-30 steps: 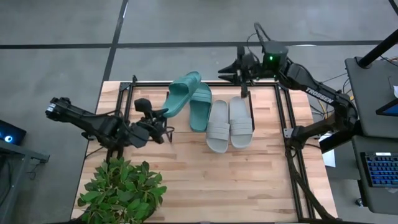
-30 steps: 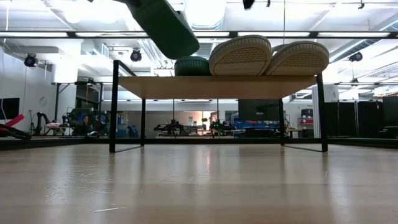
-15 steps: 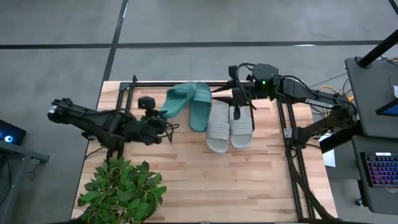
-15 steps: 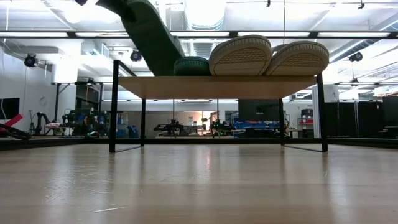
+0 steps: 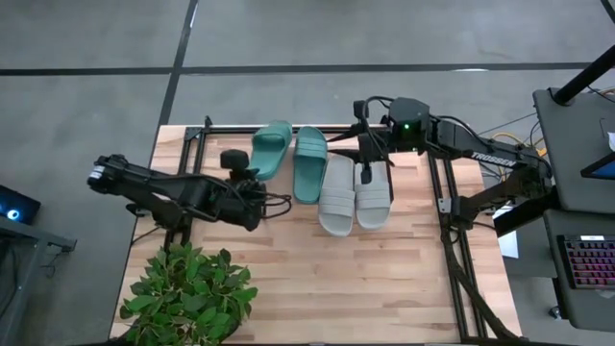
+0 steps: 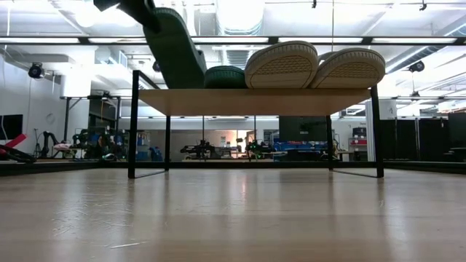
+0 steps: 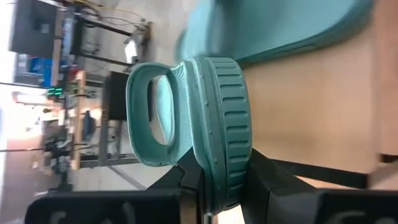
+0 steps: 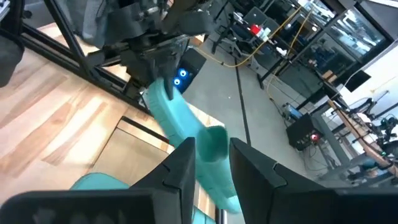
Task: Pick and place slides into the shelf
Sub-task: Put the green slides on the shelf
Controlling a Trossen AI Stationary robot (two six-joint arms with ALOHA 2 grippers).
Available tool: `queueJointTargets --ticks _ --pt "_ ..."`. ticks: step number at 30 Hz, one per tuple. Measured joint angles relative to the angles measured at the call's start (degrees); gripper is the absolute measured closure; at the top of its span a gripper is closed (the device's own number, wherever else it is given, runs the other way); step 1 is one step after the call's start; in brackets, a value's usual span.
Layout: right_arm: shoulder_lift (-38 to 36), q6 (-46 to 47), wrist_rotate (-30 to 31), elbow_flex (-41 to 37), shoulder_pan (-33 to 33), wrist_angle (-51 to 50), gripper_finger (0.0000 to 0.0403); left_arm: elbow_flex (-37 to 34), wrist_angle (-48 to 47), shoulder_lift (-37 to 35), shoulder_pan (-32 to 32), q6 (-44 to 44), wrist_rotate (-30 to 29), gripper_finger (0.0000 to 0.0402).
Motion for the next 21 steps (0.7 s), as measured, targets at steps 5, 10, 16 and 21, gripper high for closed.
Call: queueJointTargets --ticks 5,10,16,21 --pt "0.0 0.7 0.0 0.0 0.0 -1.3 0.0316 1.2 -1.3 3.4 0.4 0.0 3.4 0.0362" --pt "0.0 0.9 0.0 0.0 0.0 -2.2 0.0314 4.3 -6.8 6.7 0.4 -4.2 2.1 0.0362" --pt "0.0 1.3 0.0 0.0 0.0 -2.3 0.0318 6.5 -9.8 10.3 0.4 -5.6 2.1 0.0362" --pt "0.0 1.5 0.0 0.0 0.0 -2.3 0.0316 8.8 -10.5 13.6 0.4 -5.6 3.1 0.0362"
